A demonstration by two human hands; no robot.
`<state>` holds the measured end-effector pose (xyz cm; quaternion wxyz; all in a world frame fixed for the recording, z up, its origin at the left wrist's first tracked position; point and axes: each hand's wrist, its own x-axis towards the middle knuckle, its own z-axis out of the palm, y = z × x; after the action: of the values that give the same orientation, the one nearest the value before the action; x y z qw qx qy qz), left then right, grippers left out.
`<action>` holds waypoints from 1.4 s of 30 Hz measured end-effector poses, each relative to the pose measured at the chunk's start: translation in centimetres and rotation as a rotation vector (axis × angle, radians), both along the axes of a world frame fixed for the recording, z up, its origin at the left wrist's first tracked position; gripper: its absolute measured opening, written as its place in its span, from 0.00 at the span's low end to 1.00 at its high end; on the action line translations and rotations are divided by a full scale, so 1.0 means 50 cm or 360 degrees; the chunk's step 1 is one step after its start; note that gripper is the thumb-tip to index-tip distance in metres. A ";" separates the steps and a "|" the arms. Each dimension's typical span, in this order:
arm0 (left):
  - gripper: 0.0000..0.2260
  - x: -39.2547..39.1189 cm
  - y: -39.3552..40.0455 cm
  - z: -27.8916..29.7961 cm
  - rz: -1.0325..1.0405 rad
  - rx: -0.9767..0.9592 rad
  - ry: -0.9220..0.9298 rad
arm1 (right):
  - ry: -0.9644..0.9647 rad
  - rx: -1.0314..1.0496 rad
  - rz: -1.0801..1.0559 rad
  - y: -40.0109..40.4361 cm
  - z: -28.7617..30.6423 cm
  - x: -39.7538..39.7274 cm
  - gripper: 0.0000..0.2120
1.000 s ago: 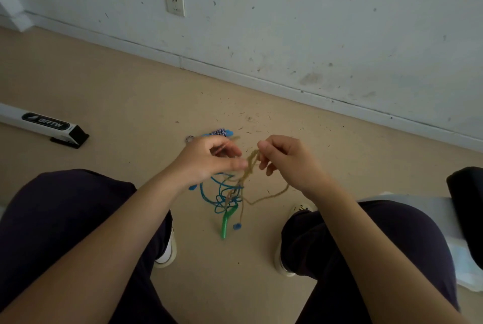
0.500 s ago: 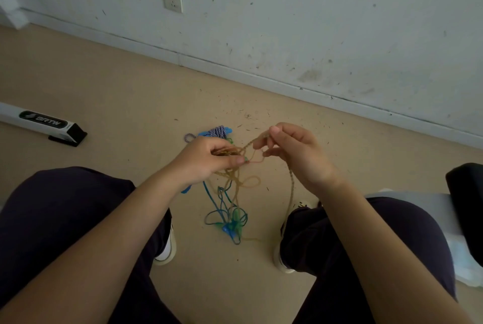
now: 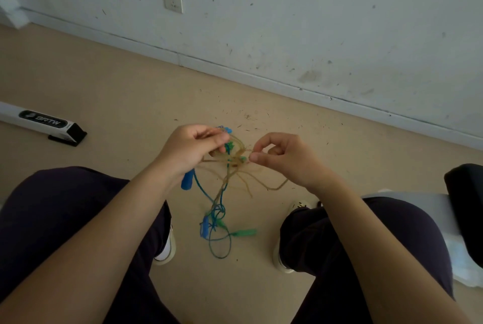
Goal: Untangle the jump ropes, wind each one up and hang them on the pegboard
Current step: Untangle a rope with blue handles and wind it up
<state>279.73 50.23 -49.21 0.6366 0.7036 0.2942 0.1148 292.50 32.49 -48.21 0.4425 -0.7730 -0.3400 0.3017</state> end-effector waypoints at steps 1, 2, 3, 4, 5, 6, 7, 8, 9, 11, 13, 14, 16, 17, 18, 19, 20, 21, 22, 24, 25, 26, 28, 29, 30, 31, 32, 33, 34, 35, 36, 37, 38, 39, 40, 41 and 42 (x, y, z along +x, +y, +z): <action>0.03 0.001 0.006 -0.004 0.0090 -0.0005 -0.0022 | -0.0014 -0.0001 -0.0009 -0.003 0.002 0.004 0.06; 0.02 0.001 0.009 -0.006 0.0166 -0.0024 -0.0046 | -0.0033 0.0011 -0.0021 -0.004 0.002 0.006 0.06; 0.03 0.002 0.012 -0.008 0.0223 -0.0033 -0.0058 | -0.0055 0.0031 -0.0044 -0.005 -0.001 0.007 0.05; 0.03 0.002 0.012 -0.008 0.0251 -0.0039 -0.0058 | -0.0075 0.0048 -0.0078 -0.004 -0.004 0.009 0.05; 0.03 0.002 0.012 -0.008 0.0252 -0.0037 -0.0057 | -0.0081 0.0057 -0.0102 -0.005 -0.006 0.010 0.05; 0.03 0.002 0.008 -0.007 0.0229 -0.0039 -0.0060 | -0.0057 0.0064 -0.0106 -0.005 -0.007 0.011 0.05; 0.03 0.003 0.002 -0.006 0.0194 -0.0042 -0.0063 | 0.0005 0.0078 -0.0089 -0.004 -0.009 0.011 0.04; 0.03 0.002 -0.004 -0.006 0.0148 -0.0048 -0.0058 | 0.0092 0.0104 -0.0059 -0.002 -0.008 0.009 0.04; 0.03 0.002 -0.010 -0.006 0.0080 -0.0054 -0.0044 | 0.0187 0.0135 -0.0019 0.001 -0.008 0.004 0.06; 0.04 0.000 -0.024 -0.005 -0.0087 -0.0099 -0.0036 | 0.0293 0.0144 0.0056 0.009 -0.013 -0.008 0.12; 0.04 0.001 -0.031 -0.004 -0.0144 -0.0135 -0.0048 | 0.0194 0.0053 0.0085 0.017 -0.018 -0.020 0.15; 0.03 0.003 -0.030 -0.003 -0.0106 -0.0118 -0.0045 | 0.0122 0.0005 0.0078 0.019 -0.019 -0.021 0.15; 0.01 0.006 -0.022 -0.005 0.0042 -0.0053 -0.0042 | 0.0007 -0.0072 0.0040 0.016 -0.019 -0.014 0.13; 0.01 0.008 -0.014 -0.010 0.0139 -0.0004 -0.0047 | -0.0044 -0.0093 0.0025 0.012 -0.015 -0.008 0.12; 0.00 0.009 -0.006 -0.014 0.0250 0.0055 -0.0050 | -0.0094 -0.0105 0.0017 0.007 -0.011 -0.001 0.09; 0.01 0.009 0.004 -0.018 0.0361 0.0113 -0.0051 | -0.0124 -0.0104 0.0007 0.002 -0.007 0.005 0.07; 0.01 0.008 0.013 -0.020 0.0450 0.0143 -0.0053 | -0.0137 -0.0085 -0.0019 -0.003 -0.005 0.010 0.05; 0.01 0.006 0.020 -0.019 0.0497 0.0139 -0.0059 | -0.0134 -0.0050 -0.0060 -0.007 -0.003 0.015 0.05; 0.01 0.005 0.023 -0.019 0.0489 0.0118 -0.0057 | -0.0125 -0.0006 -0.0102 -0.010 -0.002 0.019 0.05; 0.03 0.002 0.024 -0.021 0.0337 0.0089 -0.0020 | -0.0081 0.0083 -0.0137 -0.015 -0.001 0.024 0.05; 0.04 0.001 0.020 -0.021 0.0239 0.0058 -0.0009 | -0.0049 0.0099 -0.0124 -0.015 -0.002 0.025 0.05; 0.05 0.000 0.013 -0.020 0.0154 0.0012 -0.0015 | -0.0021 0.0081 -0.0088 -0.015 -0.002 0.022 0.05; 0.06 0.000 -0.001 -0.019 0.0055 -0.0088 -0.0054 | 0.0046 -0.0008 0.0040 -0.010 -0.004 0.012 0.07; 0.05 0.001 -0.008 -0.017 0.0022 -0.0128 -0.0081 | 0.0103 -0.0048 0.0099 -0.007 -0.007 0.005 0.11; 0.05 0.001 -0.015 -0.015 -0.0018 -0.0158 -0.0107 | 0.0154 -0.0083 0.0137 -0.003 -0.011 -0.002 0.15; 0.05 0.001 -0.021 -0.014 -0.0069 -0.0169 -0.0128 | 0.0205 -0.0103 0.0152 0.002 -0.015 -0.010 0.17; 0.05 0.002 -0.026 -0.013 -0.0124 -0.0164 -0.0137 | 0.0231 -0.0116 0.0153 0.008 -0.018 -0.017 0.19; 0.05 0.003 -0.029 -0.014 -0.0173 -0.0146 -0.0139 | 0.0238 -0.0119 0.0132 0.013 -0.022 -0.022 0.19; 0.05 0.003 -0.030 -0.015 -0.0204 -0.0122 -0.0136 | 0.0214 -0.0117 0.0106 0.018 -0.023 -0.026 0.20; 0.06 0.005 -0.028 -0.016 -0.0210 -0.0091 -0.0124 | 0.0178 -0.0113 0.0070 0.021 -0.024 -0.027 0.20; 0.06 0.006 -0.024 -0.017 -0.0194 -0.0046 -0.0103 | 0.0129 -0.0111 0.0038 0.020 -0.022 -0.023 0.19; 0.06 0.008 -0.019 -0.019 -0.0167 0.0012 -0.0079 | 0.0084 -0.0109 0.0015 0.019 -0.019 -0.018 0.17; 0.06 0.009 -0.014 -0.020 -0.0146 0.0064 -0.0057 | 0.0047 -0.0103 0.0008 0.016 -0.017 -0.012 0.15; 0.06 0.010 -0.010 -0.023 -0.0133 0.0093 -0.0045 | 0.0022 -0.0110 0.0005 0.012 -0.016 -0.004 0.12; 0.05 0.010 -0.007 -0.026 -0.0128 0.0101 -0.0041 | 0.0008 -0.0124 0.0006 0.008 -0.012 -0.001 0.10; 0.05 0.010 -0.004 -0.029 -0.0119 0.0101 -0.0043 | -0.0013 -0.0140 0.0001 0.006 -0.007 0.001 0.08; 0.05 0.009 -0.001 -0.031 -0.0092 0.0101 -0.0044 | -0.0028 -0.0134 0.0000 0.003 -0.002 0.001 0.06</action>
<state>280.21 50.16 -50.78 0.6209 0.7300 0.2610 0.1154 292.56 32.66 -48.32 0.4068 -0.7935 -0.3308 0.3089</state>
